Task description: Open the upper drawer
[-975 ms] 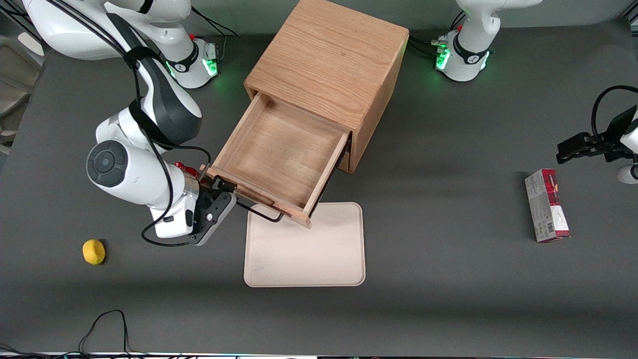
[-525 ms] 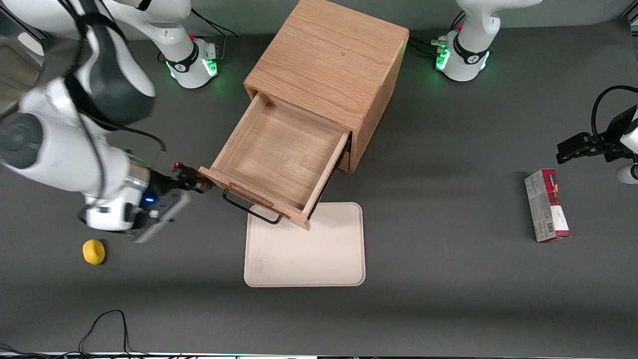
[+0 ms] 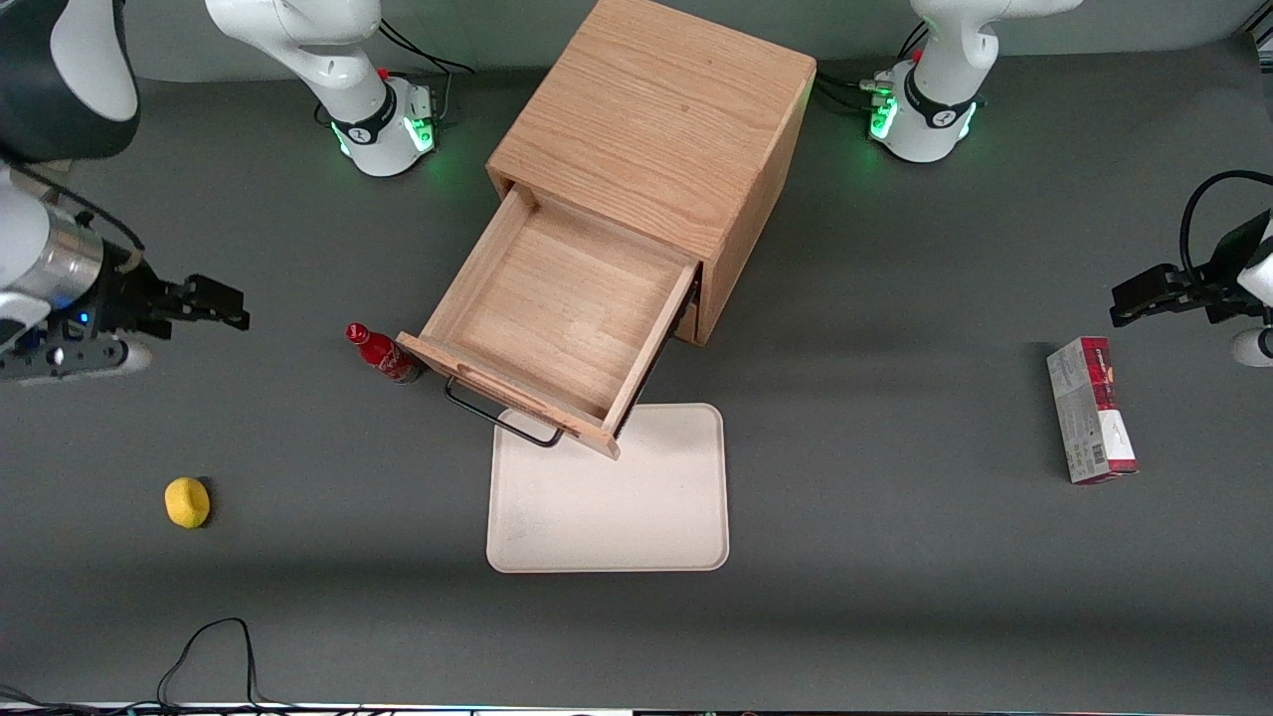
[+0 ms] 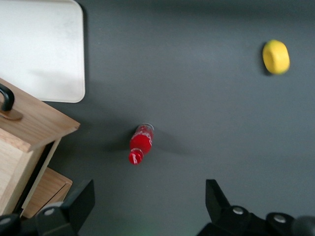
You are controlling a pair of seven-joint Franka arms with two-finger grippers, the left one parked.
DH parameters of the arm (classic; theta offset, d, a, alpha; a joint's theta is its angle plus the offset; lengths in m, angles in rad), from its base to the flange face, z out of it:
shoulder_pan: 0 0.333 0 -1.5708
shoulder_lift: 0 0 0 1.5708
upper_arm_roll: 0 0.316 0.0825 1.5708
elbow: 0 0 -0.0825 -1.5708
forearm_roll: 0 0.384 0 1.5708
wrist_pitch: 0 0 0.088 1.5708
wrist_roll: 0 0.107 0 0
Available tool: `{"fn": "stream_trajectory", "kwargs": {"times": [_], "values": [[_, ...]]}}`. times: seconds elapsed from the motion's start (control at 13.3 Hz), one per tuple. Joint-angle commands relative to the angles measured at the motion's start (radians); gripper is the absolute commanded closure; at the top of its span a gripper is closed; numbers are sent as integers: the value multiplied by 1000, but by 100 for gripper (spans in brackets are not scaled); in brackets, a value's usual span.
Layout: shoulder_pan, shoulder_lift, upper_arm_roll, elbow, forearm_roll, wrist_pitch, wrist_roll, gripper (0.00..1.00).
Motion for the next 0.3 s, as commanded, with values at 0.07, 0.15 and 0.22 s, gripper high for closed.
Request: {"fn": "stream_trajectory", "kwargs": {"times": [0.07, 0.15, 0.22], "values": [[12, -108, -16, -123, -3, 60, 47, 0], [12, -105, -16, -117, -4, 60, 50, 0], [11, -101, -17, -114, -3, 60, 50, 0]]}}
